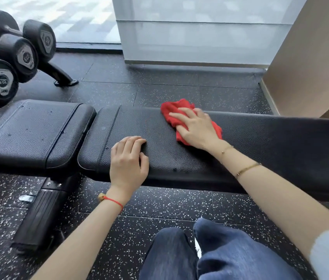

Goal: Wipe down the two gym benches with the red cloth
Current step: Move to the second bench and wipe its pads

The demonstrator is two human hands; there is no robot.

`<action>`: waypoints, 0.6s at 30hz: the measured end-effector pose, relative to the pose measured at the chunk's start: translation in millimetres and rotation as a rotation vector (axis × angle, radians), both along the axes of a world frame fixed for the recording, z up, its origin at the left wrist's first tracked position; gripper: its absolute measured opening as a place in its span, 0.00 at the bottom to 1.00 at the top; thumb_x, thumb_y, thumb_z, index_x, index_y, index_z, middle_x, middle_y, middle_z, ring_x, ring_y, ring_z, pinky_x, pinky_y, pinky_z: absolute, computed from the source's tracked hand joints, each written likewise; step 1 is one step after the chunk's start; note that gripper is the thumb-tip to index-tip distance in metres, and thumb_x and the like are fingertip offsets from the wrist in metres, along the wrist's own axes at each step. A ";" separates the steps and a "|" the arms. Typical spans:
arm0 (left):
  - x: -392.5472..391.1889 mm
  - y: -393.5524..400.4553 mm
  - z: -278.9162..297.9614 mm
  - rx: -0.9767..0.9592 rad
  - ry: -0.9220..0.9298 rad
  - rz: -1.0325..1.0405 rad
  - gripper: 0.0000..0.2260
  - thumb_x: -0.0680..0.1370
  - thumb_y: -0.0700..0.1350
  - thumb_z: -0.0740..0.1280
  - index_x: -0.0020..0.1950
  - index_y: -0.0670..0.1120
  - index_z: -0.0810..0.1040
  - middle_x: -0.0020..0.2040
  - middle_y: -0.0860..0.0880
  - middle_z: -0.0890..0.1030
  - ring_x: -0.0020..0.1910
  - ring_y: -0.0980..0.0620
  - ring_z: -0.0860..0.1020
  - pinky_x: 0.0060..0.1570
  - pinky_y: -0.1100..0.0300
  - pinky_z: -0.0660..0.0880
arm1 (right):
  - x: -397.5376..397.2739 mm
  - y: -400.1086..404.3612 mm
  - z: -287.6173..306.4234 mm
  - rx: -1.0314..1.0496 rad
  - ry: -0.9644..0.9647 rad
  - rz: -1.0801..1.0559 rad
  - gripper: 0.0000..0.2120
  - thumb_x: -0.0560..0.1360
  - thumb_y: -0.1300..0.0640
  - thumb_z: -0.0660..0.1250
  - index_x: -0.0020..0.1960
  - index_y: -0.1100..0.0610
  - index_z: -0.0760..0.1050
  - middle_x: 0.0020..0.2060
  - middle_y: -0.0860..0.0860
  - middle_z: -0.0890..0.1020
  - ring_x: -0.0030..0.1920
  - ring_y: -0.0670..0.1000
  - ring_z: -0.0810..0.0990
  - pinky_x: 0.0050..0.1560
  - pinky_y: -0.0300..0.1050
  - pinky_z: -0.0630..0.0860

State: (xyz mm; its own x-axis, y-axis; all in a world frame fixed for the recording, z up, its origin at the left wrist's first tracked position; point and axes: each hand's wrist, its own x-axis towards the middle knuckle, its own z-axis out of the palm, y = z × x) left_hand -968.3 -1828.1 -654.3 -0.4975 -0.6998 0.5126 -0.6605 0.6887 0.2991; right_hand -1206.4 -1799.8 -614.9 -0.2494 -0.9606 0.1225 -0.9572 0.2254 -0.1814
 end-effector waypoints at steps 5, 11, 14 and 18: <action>-0.6 0.9 0.8 0.019 -0.011 0.013 0.16 0.74 0.44 0.59 0.59 0.44 0.79 0.59 0.47 0.80 0.61 0.43 0.75 0.64 0.46 0.69 | 50.3 -0.3 -3.9 0.004 0.023 -0.036 0.23 0.78 0.45 0.56 0.73 0.38 0.65 0.74 0.46 0.65 0.69 0.61 0.64 0.69 0.55 0.59; -0.4 1.4 0.5 0.049 0.022 0.008 0.15 0.73 0.43 0.58 0.56 0.43 0.78 0.57 0.45 0.81 0.60 0.41 0.76 0.63 0.46 0.71 | 95.5 74.0 -15.4 -0.044 0.079 0.122 0.24 0.78 0.43 0.54 0.74 0.41 0.64 0.73 0.47 0.68 0.67 0.61 0.66 0.67 0.56 0.61; 0.8 0.6 -1.1 0.042 0.038 -0.002 0.14 0.73 0.43 0.59 0.55 0.43 0.78 0.57 0.47 0.81 0.59 0.42 0.76 0.62 0.47 0.70 | 74.2 96.6 -14.6 -0.049 0.092 0.096 0.24 0.78 0.43 0.55 0.74 0.41 0.65 0.73 0.46 0.68 0.67 0.60 0.67 0.68 0.56 0.61; 1.3 2.4 -0.3 0.044 0.041 -0.004 0.13 0.73 0.42 0.59 0.55 0.43 0.77 0.57 0.47 0.81 0.60 0.42 0.76 0.62 0.47 0.70 | 34.4 105.9 -13.8 -0.036 0.085 -0.149 0.22 0.78 0.43 0.55 0.73 0.39 0.65 0.73 0.45 0.67 0.68 0.58 0.66 0.68 0.53 0.60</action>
State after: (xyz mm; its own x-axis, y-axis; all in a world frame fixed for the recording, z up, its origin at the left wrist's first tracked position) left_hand -966.9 -1825.7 -654.6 -0.4799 -0.7202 0.5010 -0.6443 0.6769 0.3558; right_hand -1172.0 -1693.9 -628.7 -0.3757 -0.9085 0.1830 -0.9261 0.3604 -0.1119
